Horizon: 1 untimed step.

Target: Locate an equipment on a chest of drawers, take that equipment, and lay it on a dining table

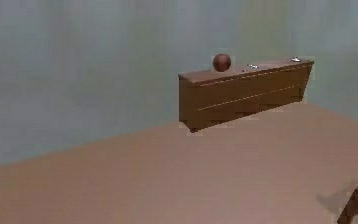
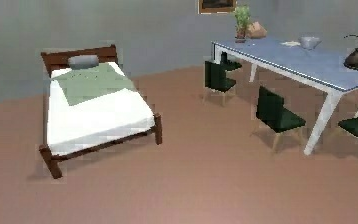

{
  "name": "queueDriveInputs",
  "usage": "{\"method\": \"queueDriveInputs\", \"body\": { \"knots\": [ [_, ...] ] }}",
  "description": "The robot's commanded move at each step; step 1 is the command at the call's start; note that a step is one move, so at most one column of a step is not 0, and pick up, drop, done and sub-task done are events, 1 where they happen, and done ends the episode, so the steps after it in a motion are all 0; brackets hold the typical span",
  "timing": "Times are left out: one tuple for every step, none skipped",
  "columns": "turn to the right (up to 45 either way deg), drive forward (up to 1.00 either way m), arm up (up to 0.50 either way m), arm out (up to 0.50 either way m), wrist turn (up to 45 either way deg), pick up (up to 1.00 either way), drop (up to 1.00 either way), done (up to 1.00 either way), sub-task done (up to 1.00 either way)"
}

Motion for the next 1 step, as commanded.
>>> {"method": "queueDriveInputs", "body": {
  "knots": [
    [6.0, 0.00, 0.00, 0.00, 0.0, 0.00, 0.00, 0.00, 0.00]
  ]
}}
